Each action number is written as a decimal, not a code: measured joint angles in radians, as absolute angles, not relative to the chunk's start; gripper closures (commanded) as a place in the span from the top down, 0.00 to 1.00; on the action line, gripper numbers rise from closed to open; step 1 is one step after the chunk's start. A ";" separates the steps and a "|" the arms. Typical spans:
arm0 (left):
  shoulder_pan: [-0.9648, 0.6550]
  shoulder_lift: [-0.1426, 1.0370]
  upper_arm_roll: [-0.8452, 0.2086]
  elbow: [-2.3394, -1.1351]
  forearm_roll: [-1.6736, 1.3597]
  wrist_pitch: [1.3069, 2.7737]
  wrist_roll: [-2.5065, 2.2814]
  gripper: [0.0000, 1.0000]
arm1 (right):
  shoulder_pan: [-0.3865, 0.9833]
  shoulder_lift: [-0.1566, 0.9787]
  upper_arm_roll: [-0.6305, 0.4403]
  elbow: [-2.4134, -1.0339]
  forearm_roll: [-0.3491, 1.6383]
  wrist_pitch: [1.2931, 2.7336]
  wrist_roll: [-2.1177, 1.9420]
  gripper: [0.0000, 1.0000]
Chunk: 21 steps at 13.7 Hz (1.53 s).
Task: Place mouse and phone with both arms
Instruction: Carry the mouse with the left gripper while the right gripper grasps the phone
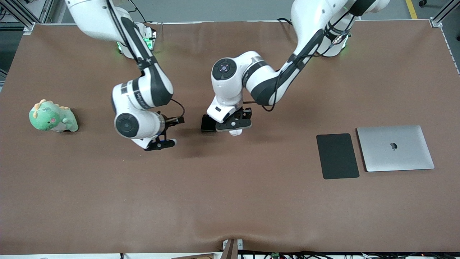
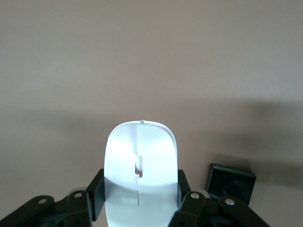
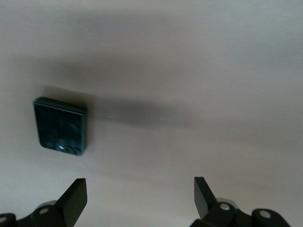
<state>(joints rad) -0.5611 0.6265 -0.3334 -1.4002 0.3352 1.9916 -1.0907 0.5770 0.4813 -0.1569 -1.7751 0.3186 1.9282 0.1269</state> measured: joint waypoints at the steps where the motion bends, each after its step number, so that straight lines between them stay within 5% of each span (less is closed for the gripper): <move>1: -0.546 0.602 -0.334 -1.400 0.334 1.970 -1.091 0.00 | 0.604 0.496 -0.157 -1.777 0.339 1.965 0.152 1.00; 7: -0.438 0.516 -0.335 -1.401 0.331 1.867 -1.002 0.00 | 0.714 0.589 -0.157 -1.773 0.456 2.155 0.270 1.00; 17: -0.164 0.496 -0.335 -1.427 0.316 1.775 -0.563 0.00 | 0.799 0.678 -0.157 -1.764 0.458 2.268 0.396 1.00; 18: -0.136 0.496 -0.335 -1.441 0.310 1.775 -0.512 0.00 | 0.802 0.682 -0.157 -1.764 0.458 2.268 0.401 0.37; 19: -0.108 0.496 -0.335 -1.454 0.306 1.775 -0.461 0.00 | 0.805 0.686 -0.157 -1.764 0.458 2.269 0.402 0.01; 21: -0.050 0.496 -0.335 -1.477 0.303 1.775 -0.374 0.00 | 0.806 0.683 -0.164 -1.760 0.458 2.255 0.417 0.00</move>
<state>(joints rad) -0.0498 0.4955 -0.3355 -1.4775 0.3026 1.7749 -0.3738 0.8060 0.6829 -0.1642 -1.7599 0.4582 2.2549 0.4171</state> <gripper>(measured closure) 0.392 0.189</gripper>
